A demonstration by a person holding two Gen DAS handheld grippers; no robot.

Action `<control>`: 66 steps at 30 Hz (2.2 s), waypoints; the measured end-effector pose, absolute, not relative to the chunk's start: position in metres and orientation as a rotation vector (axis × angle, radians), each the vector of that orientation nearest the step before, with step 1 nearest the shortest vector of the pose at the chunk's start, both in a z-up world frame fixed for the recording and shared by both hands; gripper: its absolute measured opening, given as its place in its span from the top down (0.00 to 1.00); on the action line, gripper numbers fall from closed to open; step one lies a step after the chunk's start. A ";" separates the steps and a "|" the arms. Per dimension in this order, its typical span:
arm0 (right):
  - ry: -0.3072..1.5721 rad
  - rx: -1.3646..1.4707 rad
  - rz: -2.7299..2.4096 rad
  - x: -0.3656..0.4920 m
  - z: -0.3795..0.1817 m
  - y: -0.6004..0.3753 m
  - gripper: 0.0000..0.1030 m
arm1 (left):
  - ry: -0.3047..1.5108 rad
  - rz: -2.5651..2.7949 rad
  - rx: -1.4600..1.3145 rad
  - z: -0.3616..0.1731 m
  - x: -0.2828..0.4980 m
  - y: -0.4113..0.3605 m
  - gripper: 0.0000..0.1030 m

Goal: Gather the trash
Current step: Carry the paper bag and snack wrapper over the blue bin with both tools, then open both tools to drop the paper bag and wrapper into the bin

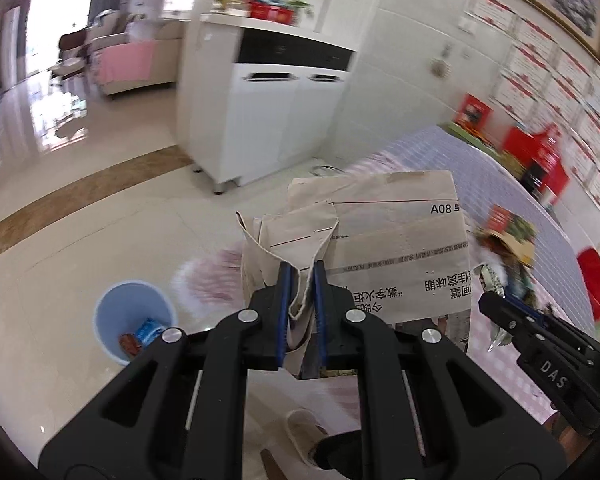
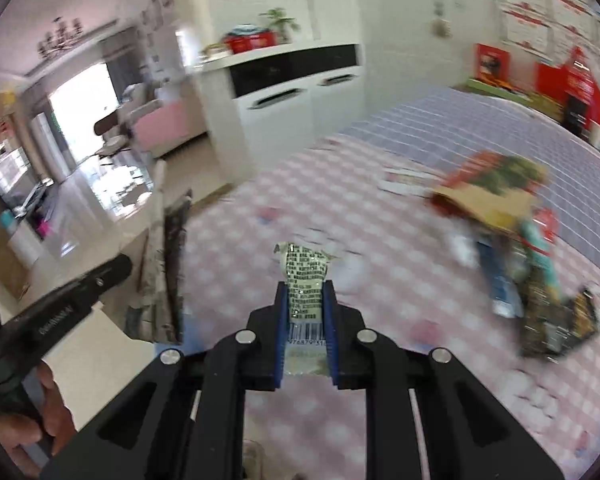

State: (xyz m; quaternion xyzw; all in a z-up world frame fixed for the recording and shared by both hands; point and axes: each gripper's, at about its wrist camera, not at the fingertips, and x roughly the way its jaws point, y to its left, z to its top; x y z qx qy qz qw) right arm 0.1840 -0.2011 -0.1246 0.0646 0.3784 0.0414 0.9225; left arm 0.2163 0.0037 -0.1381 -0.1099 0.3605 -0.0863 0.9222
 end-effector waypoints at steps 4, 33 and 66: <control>0.780 0.105 0.215 0.210 -0.124 -0.143 0.84 | 0.748 -0.073 -0.265 -0.145 0.221 0.051 0.89; 0.921 0.010 0.554 0.330 -0.216 0.055 0.84 | 0.912 0.341 -0.420 -0.252 0.293 0.237 0.79; 0.843 -0.033 0.625 0.336 -0.210 0.118 0.80 | 0.786 0.418 -0.442 -0.218 0.262 0.269 0.30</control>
